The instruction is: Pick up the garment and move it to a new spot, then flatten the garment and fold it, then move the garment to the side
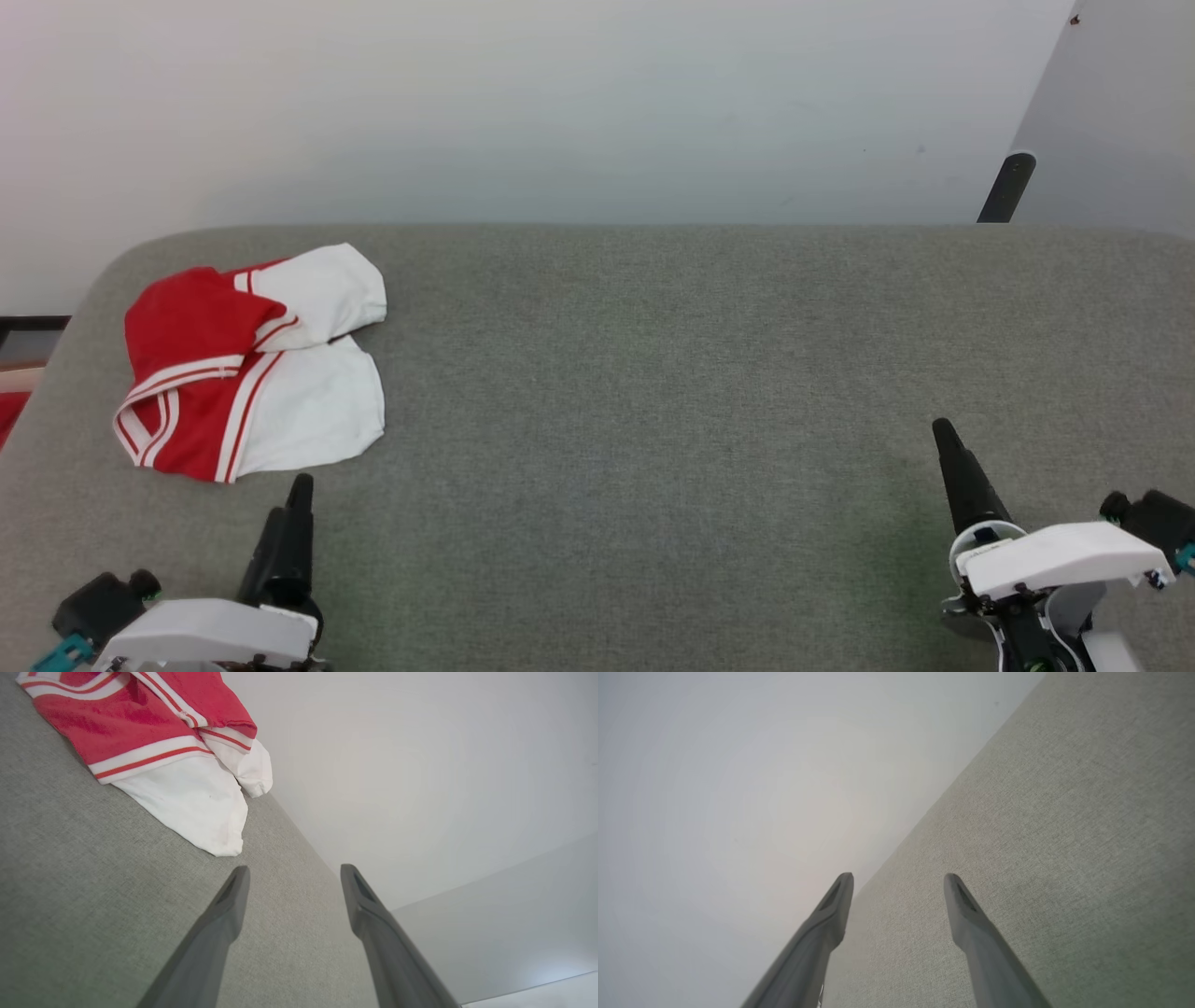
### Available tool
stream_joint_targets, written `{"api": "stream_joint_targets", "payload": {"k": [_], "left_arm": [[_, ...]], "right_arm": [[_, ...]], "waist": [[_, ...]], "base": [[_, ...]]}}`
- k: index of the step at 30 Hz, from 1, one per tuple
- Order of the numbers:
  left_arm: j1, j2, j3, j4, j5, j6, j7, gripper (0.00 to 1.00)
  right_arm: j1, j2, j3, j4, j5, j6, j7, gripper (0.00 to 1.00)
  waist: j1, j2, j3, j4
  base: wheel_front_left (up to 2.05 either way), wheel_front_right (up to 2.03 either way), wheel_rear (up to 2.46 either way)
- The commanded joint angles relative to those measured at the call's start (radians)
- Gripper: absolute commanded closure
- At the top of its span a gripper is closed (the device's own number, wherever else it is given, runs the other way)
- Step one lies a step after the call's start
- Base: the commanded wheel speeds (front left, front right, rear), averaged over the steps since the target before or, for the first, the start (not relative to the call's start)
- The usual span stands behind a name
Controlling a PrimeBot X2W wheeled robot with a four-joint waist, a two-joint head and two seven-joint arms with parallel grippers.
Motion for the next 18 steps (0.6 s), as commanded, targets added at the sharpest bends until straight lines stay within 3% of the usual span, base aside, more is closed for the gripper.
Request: {"api": "stream_joint_targets", "payload": {"k": [1, 18], "left_arm": [[-0.020, 0.013, 0.004, -0.015, 0.035, 0.001, -0.008, 0.00], [-0.008, 0.042, -0.001, -0.035, 0.330, -0.002, -0.066, 0.00]], "right_arm": [[-0.035, -0.005, 0.004, -0.007, -0.042, 0.000, -0.009, 0.00], [-0.052, 0.017, -0.012, 0.005, -0.416, 0.000, -0.065, 0.00]], "waist": [[0.0000, 0.0000, 0.001, 0.000], [0.0000, 0.0000, 0.008, 0.000]], "base": [[0.00, 0.00, 0.00], [0.00, 0.00, 0.00]]}}
